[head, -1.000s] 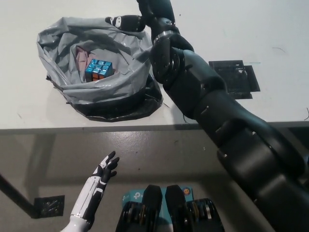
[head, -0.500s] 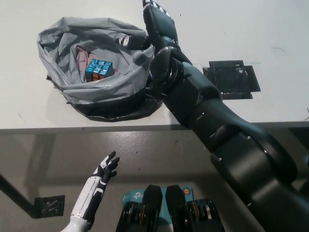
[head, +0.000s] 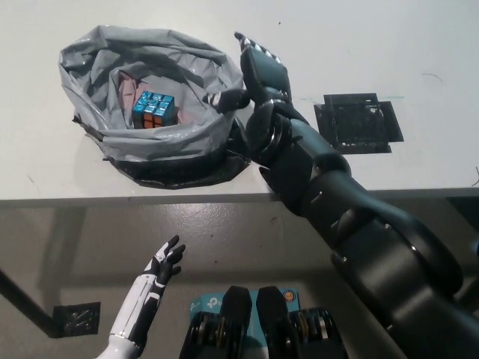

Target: Use the right hand to pick up a rubix's cube and place it into a plastic bag and lift the bag

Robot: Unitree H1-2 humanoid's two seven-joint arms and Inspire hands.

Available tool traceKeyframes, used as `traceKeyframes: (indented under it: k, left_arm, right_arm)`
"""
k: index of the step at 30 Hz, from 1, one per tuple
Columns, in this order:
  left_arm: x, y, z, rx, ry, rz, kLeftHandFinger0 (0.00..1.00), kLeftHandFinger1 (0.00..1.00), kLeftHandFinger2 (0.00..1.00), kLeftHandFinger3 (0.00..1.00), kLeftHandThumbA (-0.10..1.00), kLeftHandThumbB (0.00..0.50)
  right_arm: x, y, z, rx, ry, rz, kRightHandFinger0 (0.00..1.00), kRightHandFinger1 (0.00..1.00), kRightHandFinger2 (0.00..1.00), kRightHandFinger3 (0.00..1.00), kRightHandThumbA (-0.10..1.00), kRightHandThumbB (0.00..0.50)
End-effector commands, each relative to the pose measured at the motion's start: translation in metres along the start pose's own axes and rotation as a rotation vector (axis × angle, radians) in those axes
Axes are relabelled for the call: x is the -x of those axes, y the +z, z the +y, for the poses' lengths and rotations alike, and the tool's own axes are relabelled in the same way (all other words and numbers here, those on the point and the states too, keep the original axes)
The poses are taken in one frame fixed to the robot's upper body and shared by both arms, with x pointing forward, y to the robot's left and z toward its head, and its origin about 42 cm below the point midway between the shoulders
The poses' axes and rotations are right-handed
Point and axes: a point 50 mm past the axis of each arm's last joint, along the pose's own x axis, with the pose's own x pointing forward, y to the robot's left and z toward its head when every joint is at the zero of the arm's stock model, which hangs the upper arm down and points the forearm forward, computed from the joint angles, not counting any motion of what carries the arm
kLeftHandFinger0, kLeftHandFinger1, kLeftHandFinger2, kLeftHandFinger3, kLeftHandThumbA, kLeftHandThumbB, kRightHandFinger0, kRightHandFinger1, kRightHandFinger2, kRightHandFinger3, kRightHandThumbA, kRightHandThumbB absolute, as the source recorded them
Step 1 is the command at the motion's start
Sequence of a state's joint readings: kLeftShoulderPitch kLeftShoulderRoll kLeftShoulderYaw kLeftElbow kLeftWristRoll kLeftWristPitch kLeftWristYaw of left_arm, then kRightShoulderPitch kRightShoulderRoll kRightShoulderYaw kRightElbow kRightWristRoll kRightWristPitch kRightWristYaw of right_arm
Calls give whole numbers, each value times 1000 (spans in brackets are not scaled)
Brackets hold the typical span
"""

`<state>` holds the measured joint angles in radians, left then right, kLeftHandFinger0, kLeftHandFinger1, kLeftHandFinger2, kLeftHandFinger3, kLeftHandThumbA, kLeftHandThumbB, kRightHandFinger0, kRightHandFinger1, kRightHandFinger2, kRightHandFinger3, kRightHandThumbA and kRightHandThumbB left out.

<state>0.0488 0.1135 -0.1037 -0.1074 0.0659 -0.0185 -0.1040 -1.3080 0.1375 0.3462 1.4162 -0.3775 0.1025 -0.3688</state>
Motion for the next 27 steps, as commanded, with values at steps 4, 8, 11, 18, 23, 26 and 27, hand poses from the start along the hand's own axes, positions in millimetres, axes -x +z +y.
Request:
traceKeyframes:
  k: [4, 8, 11, 18, 23, 26, 27]
  left_arm:
    - [0, 9, -3, 4, -15, -65, 1000, 1000, 1000, 1000, 1000, 61]
    - [-1, 9, -3, 11, -14, -67, 1000, 1000, 1000, 1000, 1000, 71]
    - [-1, 10, -4, 10, -16, -63, 1000, 1000, 1000, 1000, 1000, 74]
    - [-2, 11, -4, 8, -18, -67, 1000, 1000, 1000, 1000, 1000, 66]
    - [-4, 14, -3, 2, -21, -76, 1000, 1000, 1000, 1000, 1000, 64]
    - [-4, 15, -3, 2, -23, -75, 1000, 1000, 1000, 1000, 1000, 63]
    - [-4, 15, -3, 2, -23, -76, 1000, 1000, 1000, 1000, 1000, 63]
  right_arm:
    - [-6, 7, -14, -12, 12, 33, 1000, 1000, 1000, 1000, 1000, 474]
    - [-3, 9, -6, -113, 51, 77, 1000, 1000, 1000, 1000, 1000, 469]
    - [-2, 9, -1, -227, 76, 107, 1000, 1000, 1000, 1000, 999, 457]
    - [1, 5, 8, -639, 197, 230, 1000, 1000, 1000, 1000, 1000, 401]
    - [1, -6, 9, -1169, 277, 392, 1000, 1000, 1000, 1000, 932, 436]
    - [2, -14, 12, -1297, 342, 415, 927, 1000, 1000, 1000, 988, 398]
    - [2, -15, 13, -1310, 355, 413, 892, 1000, 1000, 1000, 1000, 393]
